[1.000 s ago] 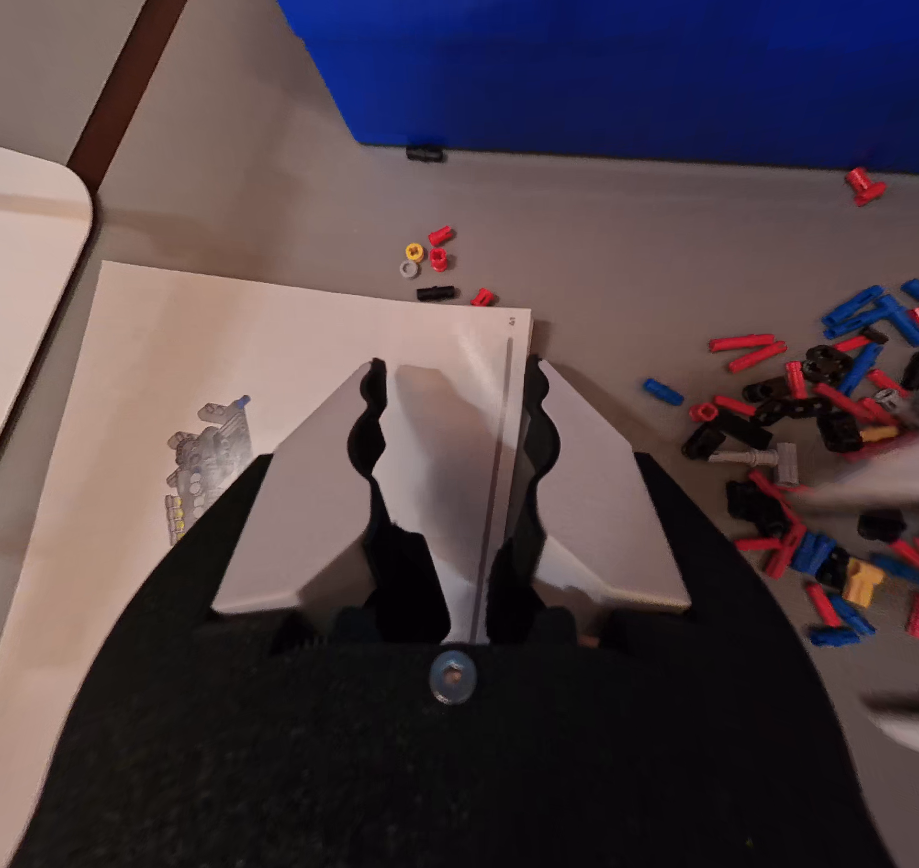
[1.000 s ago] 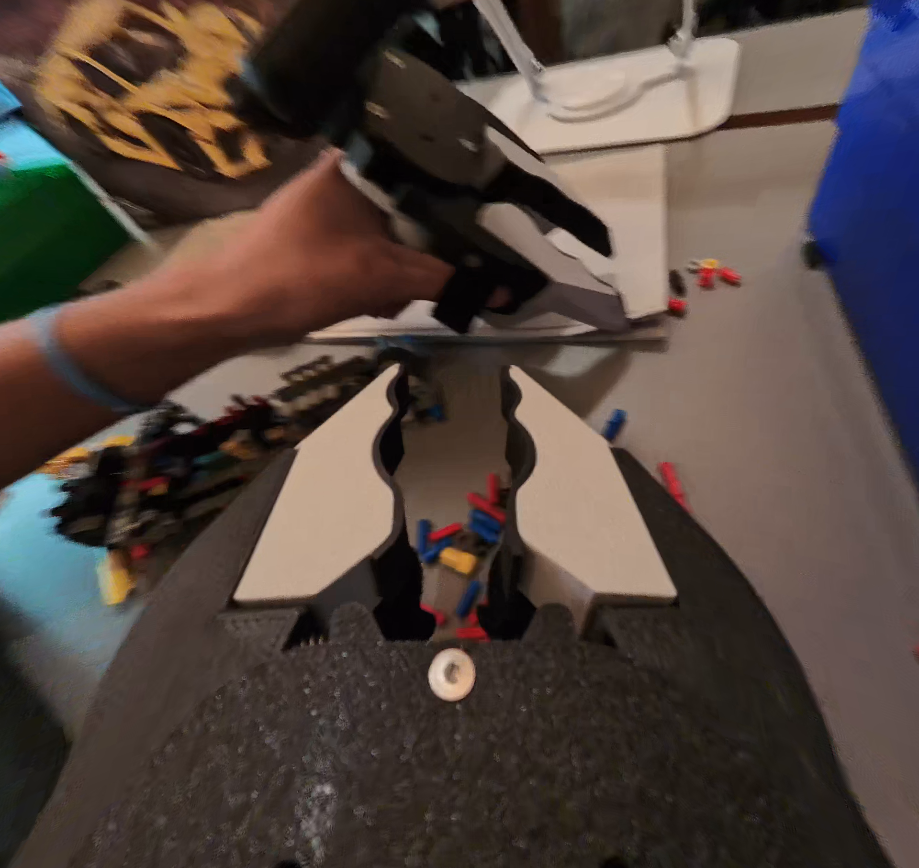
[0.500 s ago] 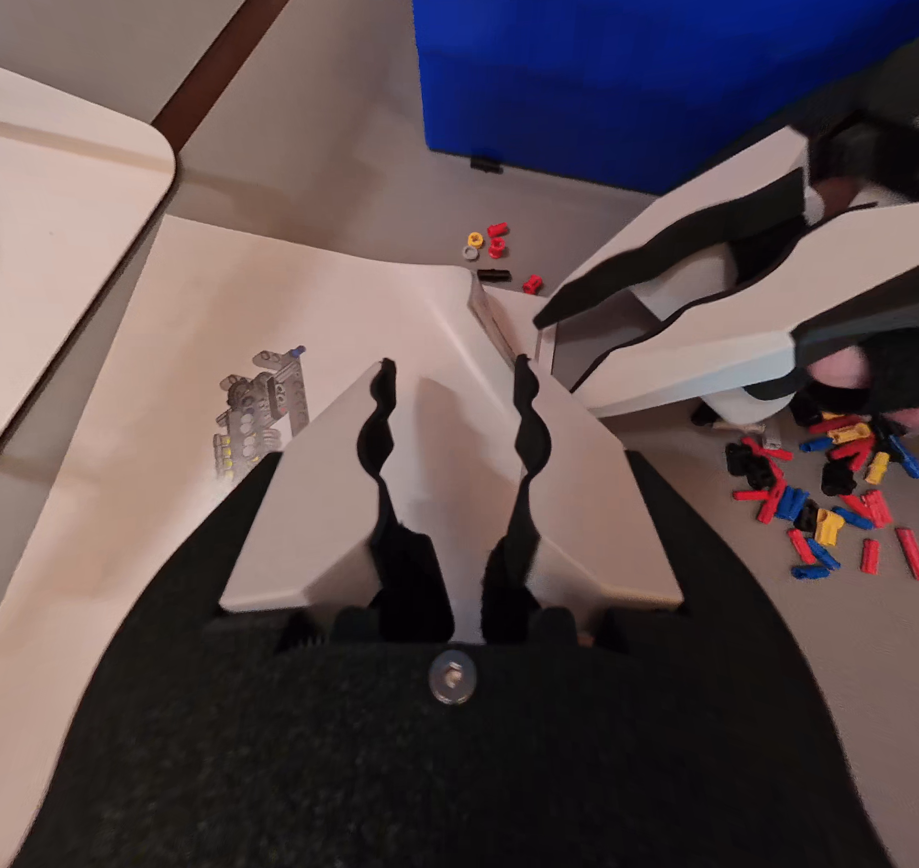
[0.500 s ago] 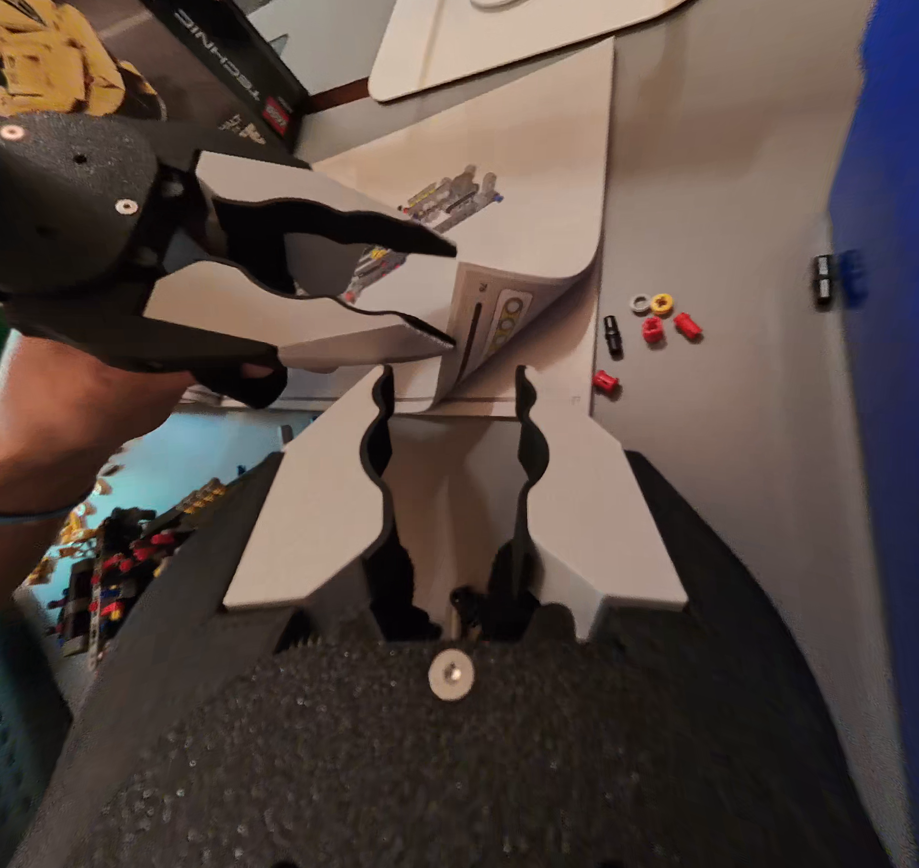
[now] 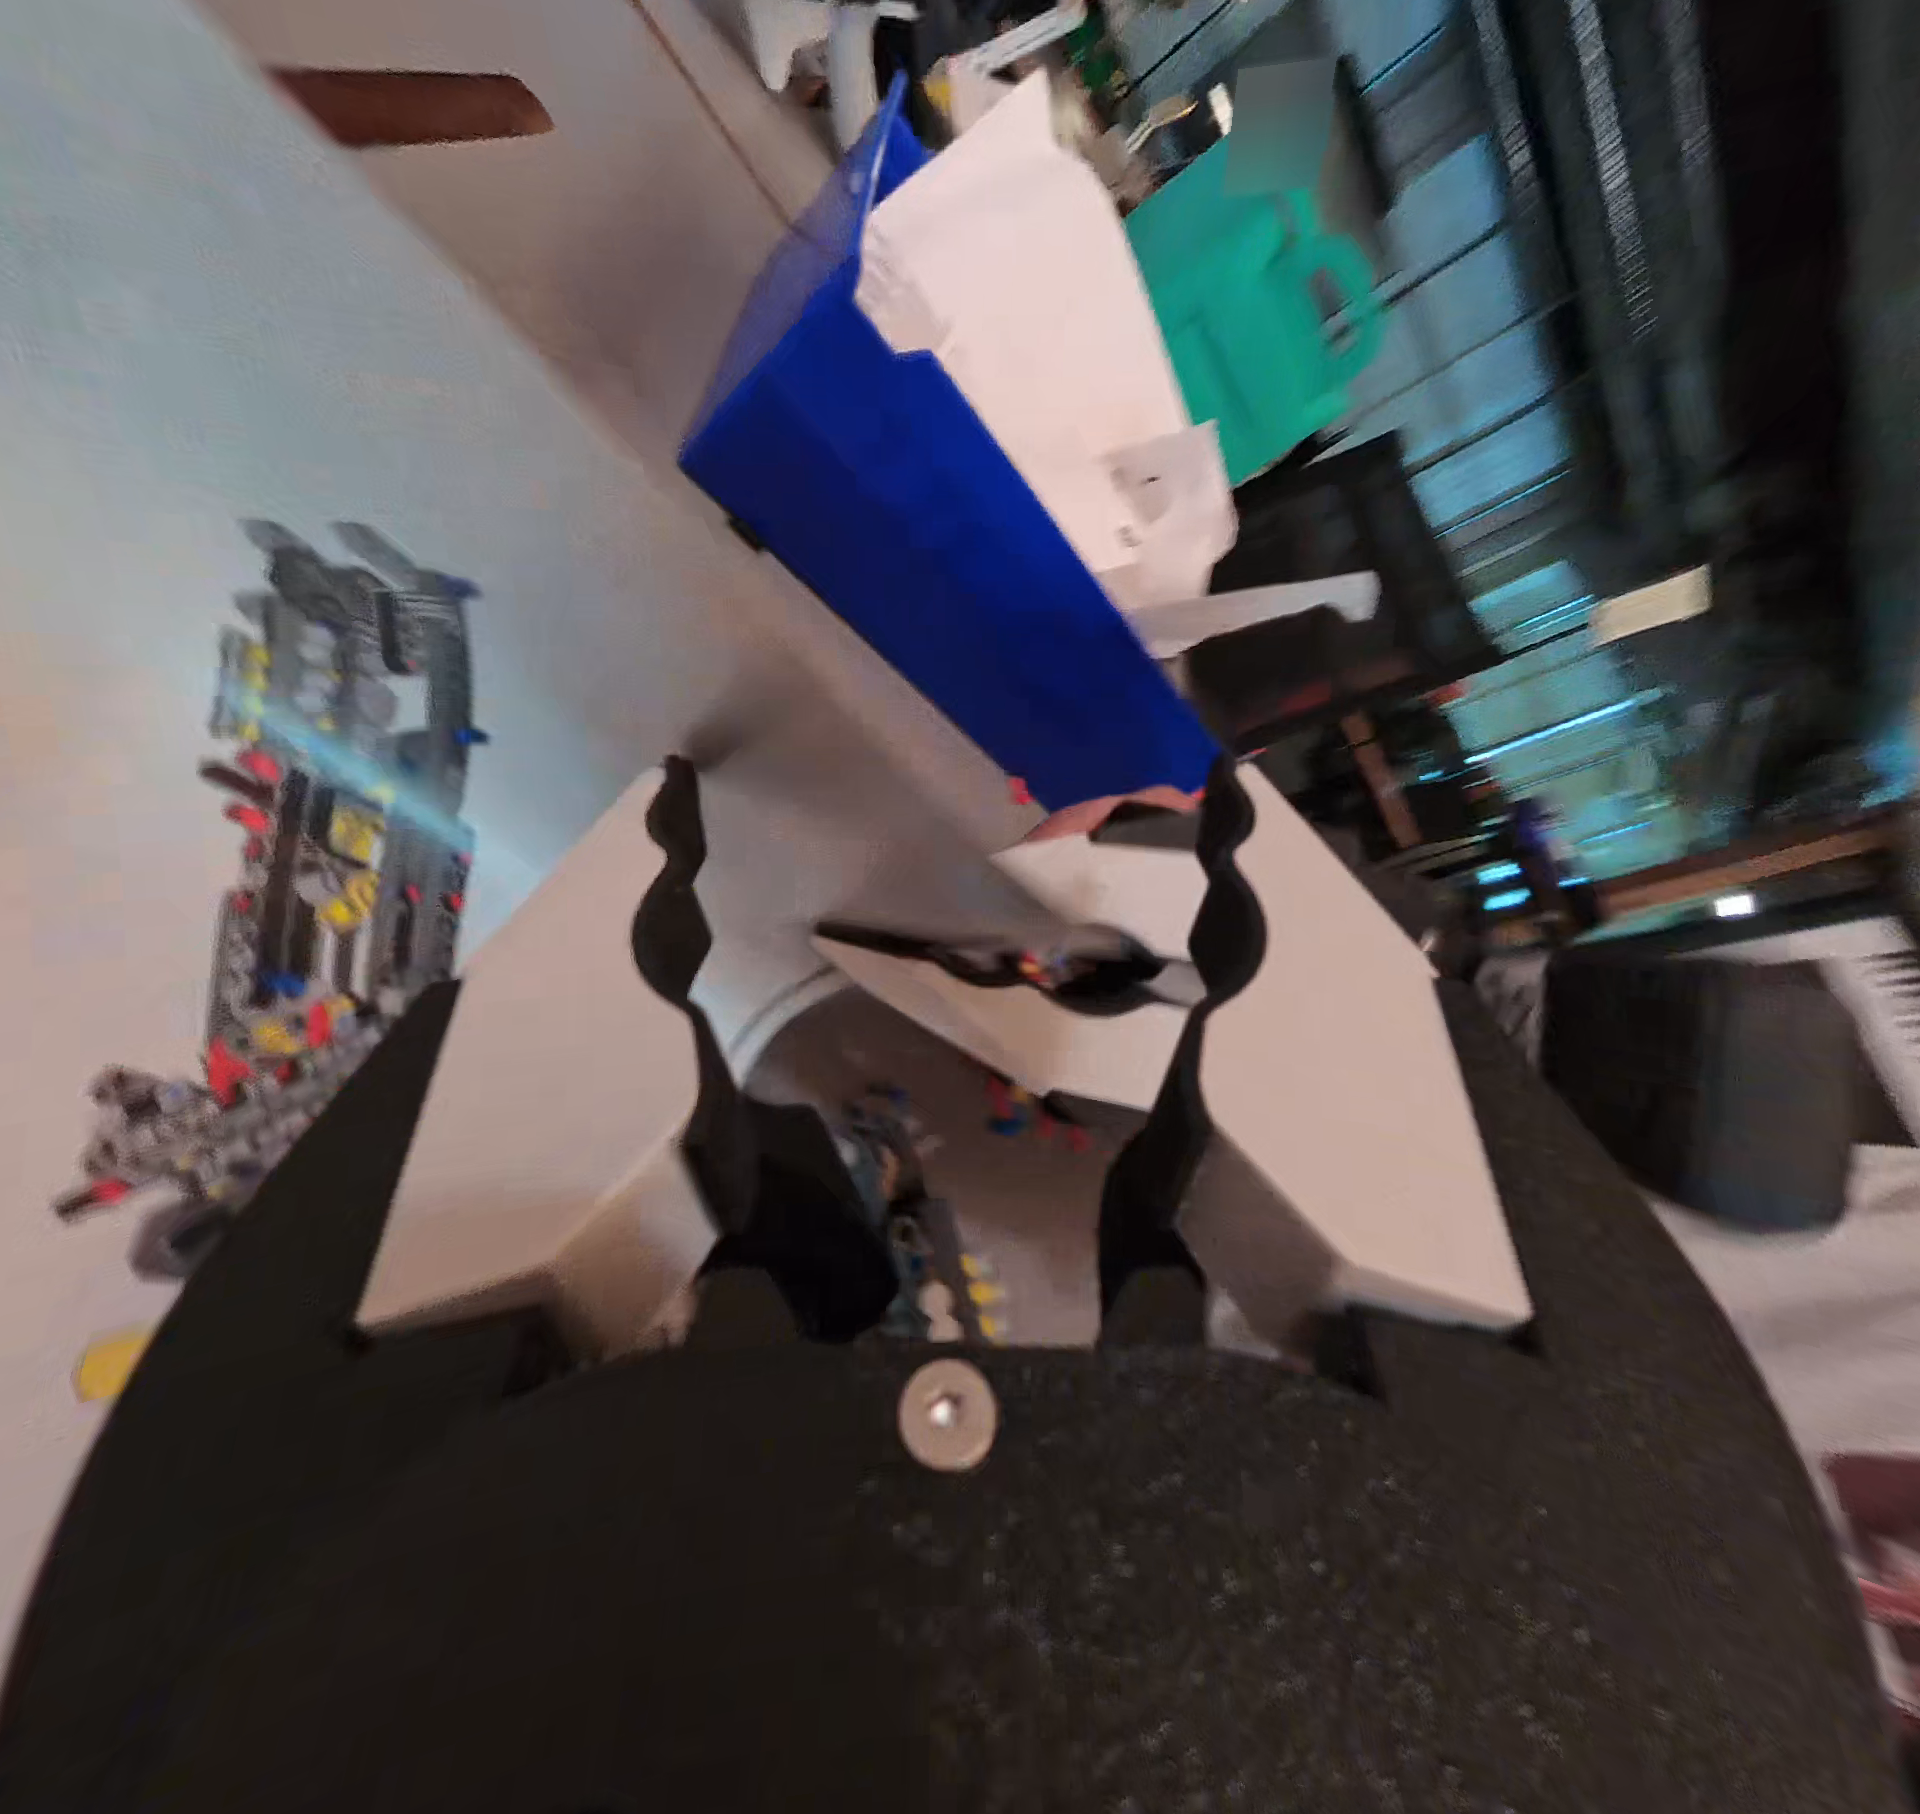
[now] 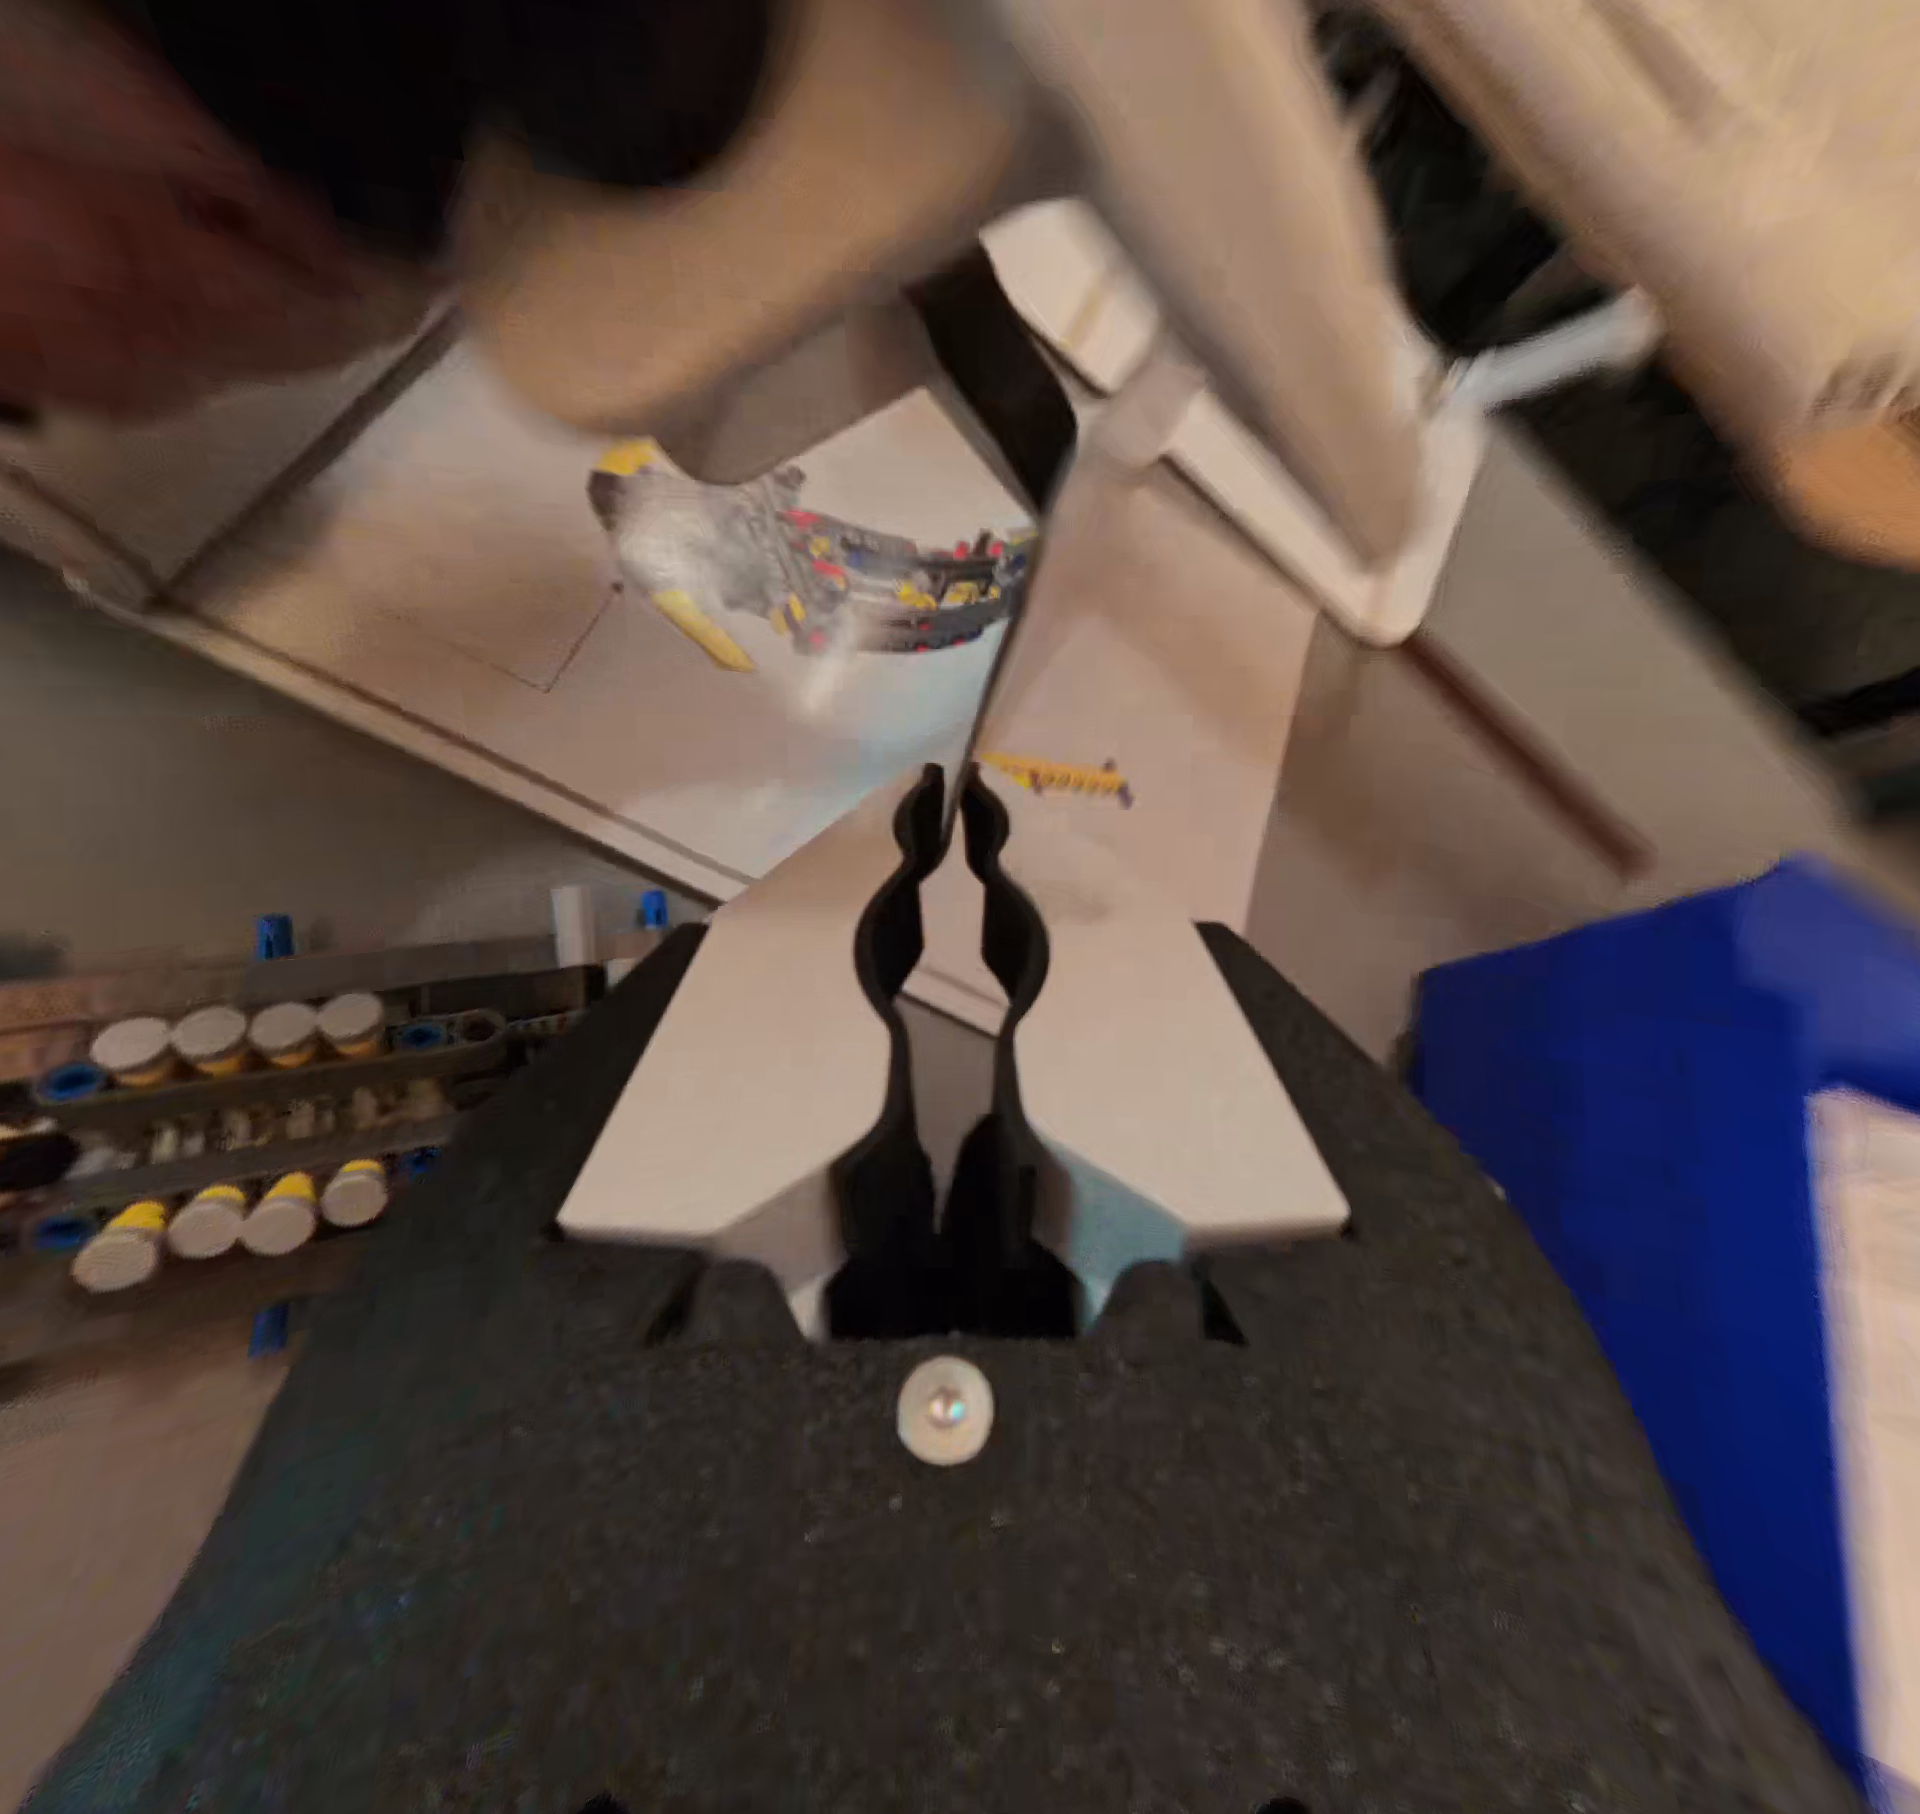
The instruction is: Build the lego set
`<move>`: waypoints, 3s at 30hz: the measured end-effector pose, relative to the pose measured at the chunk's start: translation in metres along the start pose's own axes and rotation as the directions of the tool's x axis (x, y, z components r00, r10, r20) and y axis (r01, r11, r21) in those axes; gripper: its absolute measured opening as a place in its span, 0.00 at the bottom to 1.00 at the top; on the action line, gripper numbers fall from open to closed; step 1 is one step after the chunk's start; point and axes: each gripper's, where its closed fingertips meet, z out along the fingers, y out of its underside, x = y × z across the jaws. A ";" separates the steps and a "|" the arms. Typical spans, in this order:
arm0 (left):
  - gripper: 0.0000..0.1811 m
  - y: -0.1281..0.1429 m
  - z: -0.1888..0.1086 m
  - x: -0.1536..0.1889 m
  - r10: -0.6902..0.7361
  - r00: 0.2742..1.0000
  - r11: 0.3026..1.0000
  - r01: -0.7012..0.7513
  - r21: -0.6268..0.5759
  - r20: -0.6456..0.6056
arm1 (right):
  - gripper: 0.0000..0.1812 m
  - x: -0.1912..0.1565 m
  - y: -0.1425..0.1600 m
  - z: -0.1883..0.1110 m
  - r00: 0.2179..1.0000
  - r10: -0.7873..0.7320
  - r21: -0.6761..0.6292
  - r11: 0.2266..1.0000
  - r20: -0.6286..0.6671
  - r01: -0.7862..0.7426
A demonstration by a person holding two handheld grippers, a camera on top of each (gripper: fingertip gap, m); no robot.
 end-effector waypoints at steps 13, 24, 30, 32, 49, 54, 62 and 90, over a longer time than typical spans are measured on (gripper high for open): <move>0.00 0.021 -0.090 -0.004 -0.120 0.981 0.977 0.145 0.159 -0.155 | 0.59 -0.050 -0.098 -0.052 0.783 0.159 0.193 0.922 0.601 -0.336; 0.04 0.021 -0.101 0.025 -0.149 0.886 0.956 0.242 0.165 -0.439 | 0.45 -0.062 -0.085 0.015 0.690 0.228 0.078 0.921 0.687 -0.383; 0.13 0.010 -0.105 0.032 -0.123 0.857 0.949 0.250 0.194 -0.500 | 0.41 -0.053 -0.087 0.011 0.600 0.271 0.049 0.886 0.753 -0.462; 0.13 0.012 -0.102 0.031 -0.115 0.864 0.955 0.232 0.186 -0.491 | 0.39 -0.054 -0.085 0.012 0.590 0.270 0.045 0.885 0.760 -0.464; 0.07 0.017 -0.096 0.023 -0.062 0.918 0.973 0.144 0.181 -0.393 | 0.35 -0.039 -0.083 0.002 0.506 0.299 0.025 0.843 0.809 -0.538; 0.06 0.020 -0.098 0.017 -0.066 0.928 0.973 0.142 0.184 -0.365 | 0.33 -0.036 -0.080 0.004 0.498 0.320 0.011 0.833 0.806 -0.554; 0.00 0.019 -0.096 0.006 -0.108 0.927 0.957 0.194 0.213 -0.358 | 0.63 -0.030 -0.071 -0.005 0.368 0.392 -0.094 0.782 0.843 -0.616; 0.00 0.035 -0.110 -0.008 -0.207 0.950 0.938 0.260 0.230 -0.233 | 0.42 0.040 -0.036 -0.008 0.815 0.367 0.038 0.903 0.448 -0.428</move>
